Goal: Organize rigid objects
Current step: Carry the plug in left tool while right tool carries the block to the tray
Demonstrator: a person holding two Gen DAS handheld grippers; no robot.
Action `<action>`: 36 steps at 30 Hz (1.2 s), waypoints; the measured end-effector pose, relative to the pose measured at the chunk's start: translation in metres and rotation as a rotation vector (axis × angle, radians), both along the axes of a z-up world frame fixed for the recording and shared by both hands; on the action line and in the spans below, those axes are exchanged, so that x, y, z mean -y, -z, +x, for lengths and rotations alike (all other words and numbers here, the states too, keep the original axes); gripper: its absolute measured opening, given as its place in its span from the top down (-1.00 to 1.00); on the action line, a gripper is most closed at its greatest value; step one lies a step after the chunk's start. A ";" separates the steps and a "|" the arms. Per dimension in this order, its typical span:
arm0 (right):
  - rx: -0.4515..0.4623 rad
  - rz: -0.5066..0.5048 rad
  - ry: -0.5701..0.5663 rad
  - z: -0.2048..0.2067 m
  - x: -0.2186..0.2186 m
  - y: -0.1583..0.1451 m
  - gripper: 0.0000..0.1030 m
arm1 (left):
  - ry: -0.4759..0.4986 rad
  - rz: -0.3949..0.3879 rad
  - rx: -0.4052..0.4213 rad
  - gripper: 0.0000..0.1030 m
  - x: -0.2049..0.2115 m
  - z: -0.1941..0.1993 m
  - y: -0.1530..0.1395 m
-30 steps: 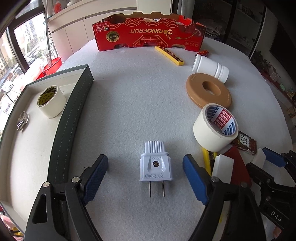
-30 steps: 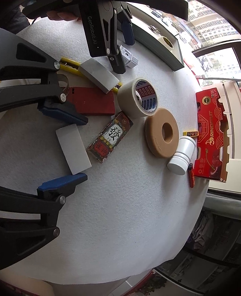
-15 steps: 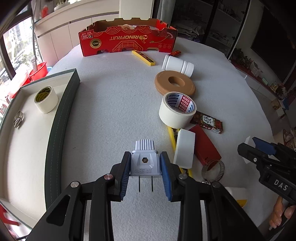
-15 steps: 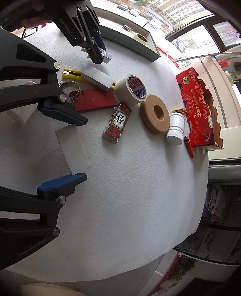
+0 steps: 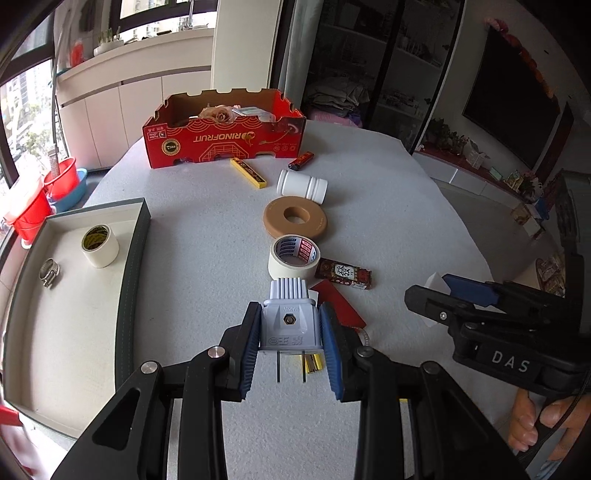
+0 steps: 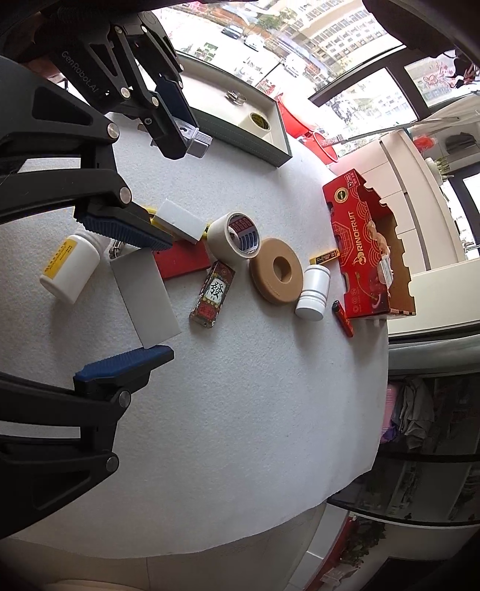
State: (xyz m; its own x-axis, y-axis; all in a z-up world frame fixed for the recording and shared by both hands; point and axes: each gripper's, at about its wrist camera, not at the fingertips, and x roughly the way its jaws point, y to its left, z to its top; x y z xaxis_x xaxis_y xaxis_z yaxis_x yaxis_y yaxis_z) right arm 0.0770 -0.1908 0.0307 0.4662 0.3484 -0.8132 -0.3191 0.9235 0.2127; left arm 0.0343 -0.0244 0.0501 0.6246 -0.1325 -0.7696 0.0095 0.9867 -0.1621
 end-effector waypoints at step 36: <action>0.029 0.088 -0.396 -0.001 -0.240 -0.046 -0.06 | -0.574 0.138 0.059 0.33 -0.233 -0.052 -0.004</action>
State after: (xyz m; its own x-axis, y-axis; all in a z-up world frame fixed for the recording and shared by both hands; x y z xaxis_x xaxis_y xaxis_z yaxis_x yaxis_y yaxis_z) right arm 0.0763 0.0493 0.0772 0.3043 0.5737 -0.7604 -0.6537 0.7064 0.2713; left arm -0.0179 0.2082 0.0540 0.6095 0.3376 -0.7174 -0.5264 0.8489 -0.0478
